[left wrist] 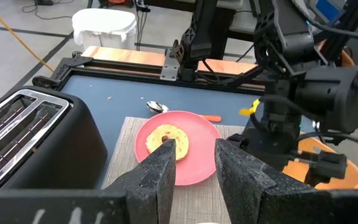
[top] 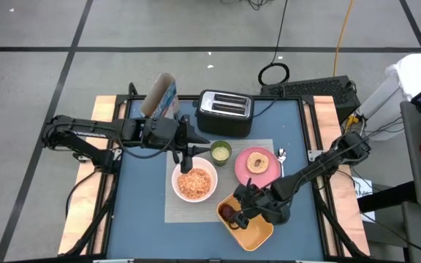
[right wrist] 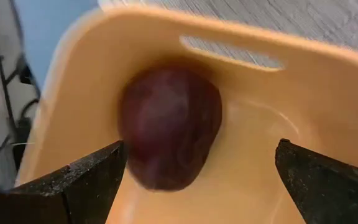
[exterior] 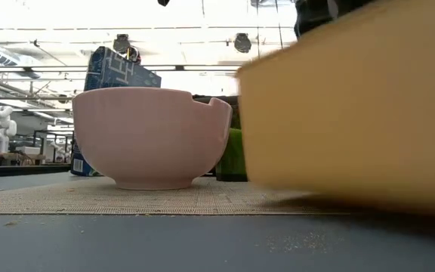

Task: Arrange a breakfast setting
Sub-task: Put the apple on the gray table mat to the top right of the pink plate

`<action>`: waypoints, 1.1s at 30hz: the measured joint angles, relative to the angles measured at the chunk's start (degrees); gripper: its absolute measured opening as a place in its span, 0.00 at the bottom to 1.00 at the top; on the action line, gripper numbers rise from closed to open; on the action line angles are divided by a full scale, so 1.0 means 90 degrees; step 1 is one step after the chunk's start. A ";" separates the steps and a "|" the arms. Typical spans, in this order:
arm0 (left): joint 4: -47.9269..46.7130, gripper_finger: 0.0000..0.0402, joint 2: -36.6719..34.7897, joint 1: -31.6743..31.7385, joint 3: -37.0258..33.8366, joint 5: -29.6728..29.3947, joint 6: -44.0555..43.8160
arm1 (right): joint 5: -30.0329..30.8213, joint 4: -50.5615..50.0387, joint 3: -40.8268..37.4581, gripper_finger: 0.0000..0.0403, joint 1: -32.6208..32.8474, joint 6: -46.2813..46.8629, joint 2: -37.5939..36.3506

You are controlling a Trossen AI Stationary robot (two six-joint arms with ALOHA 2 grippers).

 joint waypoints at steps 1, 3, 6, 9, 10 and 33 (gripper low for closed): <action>-0.0001 0.29 0.0000 0.0000 0.0000 0.0000 0.0000 | -0.0007 -0.0002 0.0000 0.98 -0.0001 0.0001 0.0050; 0.0000 0.29 0.0000 0.0000 0.0000 0.0000 0.0005 | -0.0004 0.0022 0.0000 0.98 -0.0002 0.0002 0.0136; -0.0002 0.29 0.0000 0.0000 0.0000 0.0000 0.0015 | -0.0028 0.0131 0.0000 0.98 -0.0008 0.0002 0.0216; -0.0003 0.29 0.0000 0.0000 0.0000 0.0000 0.0015 | -0.0121 0.0283 0.0000 0.98 -0.0013 -0.0010 0.0247; -0.0004 0.29 0.0000 0.0000 0.0000 0.0000 0.0015 | -0.0128 0.0284 0.0000 0.98 -0.0013 -0.0007 0.0247; -0.0004 0.29 0.0000 -0.0002 0.0000 0.0000 -0.0002 | 0.0037 0.0185 -0.0002 0.73 -0.0025 0.0000 0.0252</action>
